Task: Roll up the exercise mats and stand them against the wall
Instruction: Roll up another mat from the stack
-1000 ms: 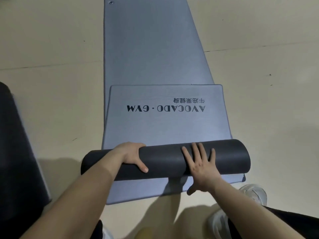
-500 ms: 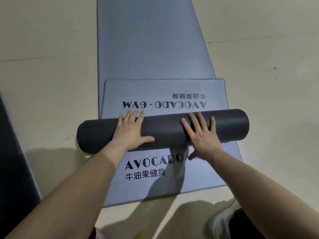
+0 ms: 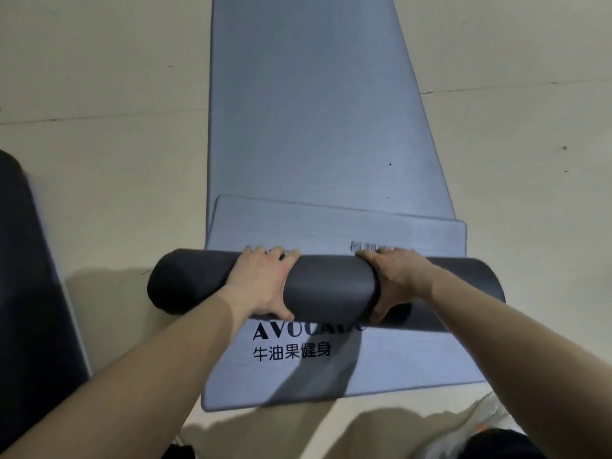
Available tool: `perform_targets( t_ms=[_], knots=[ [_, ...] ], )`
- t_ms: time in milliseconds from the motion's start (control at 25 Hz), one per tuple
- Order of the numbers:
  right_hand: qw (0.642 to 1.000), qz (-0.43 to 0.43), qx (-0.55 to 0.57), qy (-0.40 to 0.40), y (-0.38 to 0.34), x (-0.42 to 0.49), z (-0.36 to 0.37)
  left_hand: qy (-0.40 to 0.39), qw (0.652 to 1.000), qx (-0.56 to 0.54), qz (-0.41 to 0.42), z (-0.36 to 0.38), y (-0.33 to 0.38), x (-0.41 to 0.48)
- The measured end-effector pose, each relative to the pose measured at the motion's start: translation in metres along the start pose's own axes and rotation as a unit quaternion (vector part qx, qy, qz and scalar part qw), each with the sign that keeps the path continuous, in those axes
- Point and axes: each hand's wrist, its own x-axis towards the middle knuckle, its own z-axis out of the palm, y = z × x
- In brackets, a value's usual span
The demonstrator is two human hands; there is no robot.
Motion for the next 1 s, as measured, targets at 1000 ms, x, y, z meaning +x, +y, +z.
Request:
perform_targets(
  t_ms=[1000],
  knots=[
    [0.981, 0.028, 0.172, 0.086, -0.141, 0.028, -0.001, 0.14, 0.624, -0.628, -0.443, 0.069, -0.029, -0.044]
  ],
)
